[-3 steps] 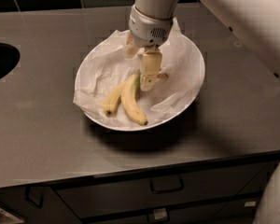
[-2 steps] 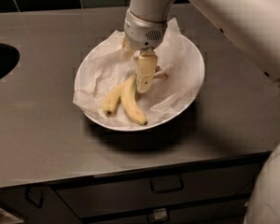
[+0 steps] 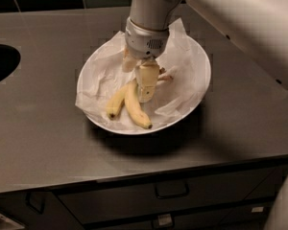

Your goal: Pick banana from white bowl

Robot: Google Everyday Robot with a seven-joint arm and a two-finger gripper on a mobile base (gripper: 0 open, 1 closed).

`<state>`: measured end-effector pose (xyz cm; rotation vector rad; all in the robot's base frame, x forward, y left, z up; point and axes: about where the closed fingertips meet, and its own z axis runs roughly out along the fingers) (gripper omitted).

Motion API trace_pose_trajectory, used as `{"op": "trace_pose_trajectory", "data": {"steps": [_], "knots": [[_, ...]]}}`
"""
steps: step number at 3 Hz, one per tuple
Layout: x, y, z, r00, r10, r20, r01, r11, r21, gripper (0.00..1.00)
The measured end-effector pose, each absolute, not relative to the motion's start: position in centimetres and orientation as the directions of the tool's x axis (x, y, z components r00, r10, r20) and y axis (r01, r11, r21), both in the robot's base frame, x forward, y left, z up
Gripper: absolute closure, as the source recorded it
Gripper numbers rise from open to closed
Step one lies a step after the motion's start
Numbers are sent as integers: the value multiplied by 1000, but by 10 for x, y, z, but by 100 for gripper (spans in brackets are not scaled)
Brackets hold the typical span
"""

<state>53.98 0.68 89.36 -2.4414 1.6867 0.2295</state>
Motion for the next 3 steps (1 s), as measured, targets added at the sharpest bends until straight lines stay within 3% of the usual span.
{"op": "trace_pose_trajectory", "data": {"steps": [3], "knots": [[533,6,880,351,-913,-205,-934,-357,-8,35]]}}
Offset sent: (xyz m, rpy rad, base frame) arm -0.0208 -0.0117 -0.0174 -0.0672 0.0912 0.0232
